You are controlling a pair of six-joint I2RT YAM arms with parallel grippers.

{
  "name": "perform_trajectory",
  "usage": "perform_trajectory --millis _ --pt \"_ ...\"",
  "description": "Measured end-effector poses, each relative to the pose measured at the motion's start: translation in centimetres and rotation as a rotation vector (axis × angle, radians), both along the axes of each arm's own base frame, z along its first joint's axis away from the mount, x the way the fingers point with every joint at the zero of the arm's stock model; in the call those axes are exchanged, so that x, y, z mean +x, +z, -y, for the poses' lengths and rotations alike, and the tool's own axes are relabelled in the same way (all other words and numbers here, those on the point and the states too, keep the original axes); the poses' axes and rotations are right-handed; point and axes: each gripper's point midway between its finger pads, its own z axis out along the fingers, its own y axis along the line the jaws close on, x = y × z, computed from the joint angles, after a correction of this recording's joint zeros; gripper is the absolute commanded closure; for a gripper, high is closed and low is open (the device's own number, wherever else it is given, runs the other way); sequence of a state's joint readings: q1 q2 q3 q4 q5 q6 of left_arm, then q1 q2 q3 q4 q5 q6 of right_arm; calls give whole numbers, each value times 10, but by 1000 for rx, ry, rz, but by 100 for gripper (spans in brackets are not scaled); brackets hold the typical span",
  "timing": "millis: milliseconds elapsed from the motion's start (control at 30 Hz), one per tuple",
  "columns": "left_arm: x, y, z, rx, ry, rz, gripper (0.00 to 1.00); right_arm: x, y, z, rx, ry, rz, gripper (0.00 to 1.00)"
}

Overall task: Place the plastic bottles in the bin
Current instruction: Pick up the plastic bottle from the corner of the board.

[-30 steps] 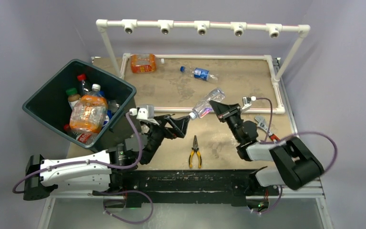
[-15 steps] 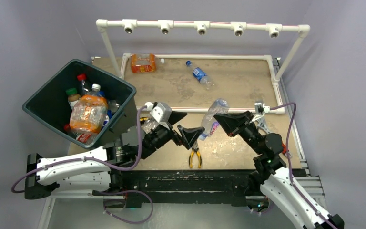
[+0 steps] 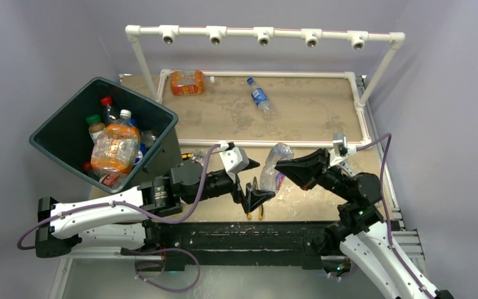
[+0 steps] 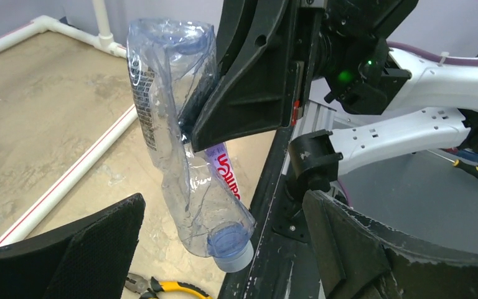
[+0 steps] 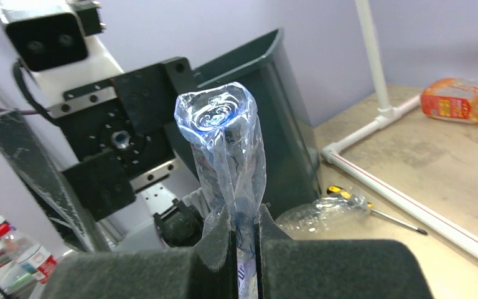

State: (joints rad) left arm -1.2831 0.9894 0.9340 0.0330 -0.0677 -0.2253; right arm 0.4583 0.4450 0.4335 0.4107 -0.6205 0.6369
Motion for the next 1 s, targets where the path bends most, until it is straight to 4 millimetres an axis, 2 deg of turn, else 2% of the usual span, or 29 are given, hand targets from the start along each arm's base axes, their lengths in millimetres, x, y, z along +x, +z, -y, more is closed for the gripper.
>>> perform_trajectory --millis 133,300,367,433,533,567,633,700,733,800,867,933,1000 --pt "-7 -10 6 17 -45 -10 3 -9 8 -2 25 48 9 100" --pt "-13 -29 22 53 -102 -45 12 -18 23 -5 82 109 14 100" --pt "-14 -39 28 77 -113 -59 22 -22 30 -5 109 135 20 100" --pt "-14 -46 32 95 -118 -68 38 -25 34 -5 128 152 25 100" --pt "-15 -47 33 86 -121 -81 61 -27 38 -4 144 159 30 100" --pt "-16 -46 33 79 -123 -79 66 -26 39 -4 147 154 32 85" --pt "-18 -43 33 68 -127 -77 75 -26 40 -4 149 152 31 38" --pt "-16 -42 29 67 -111 -79 84 -27 39 -4 146 159 28 8" --pt "-14 -40 27 62 -97 -75 89 -28 39 -4 141 157 28 2" --pt "-6 -30 20 42 -50 -59 100 -26 38 -4 123 145 19 1" --pt "5 -17 10 46 16 -37 100 -24 40 -2 101 114 17 1" --pt "19 7 -1 49 104 -11 100 -21 44 2 85 69 21 1" --pt "40 50 -23 29 258 19 100 -16 50 8 77 7 32 1"
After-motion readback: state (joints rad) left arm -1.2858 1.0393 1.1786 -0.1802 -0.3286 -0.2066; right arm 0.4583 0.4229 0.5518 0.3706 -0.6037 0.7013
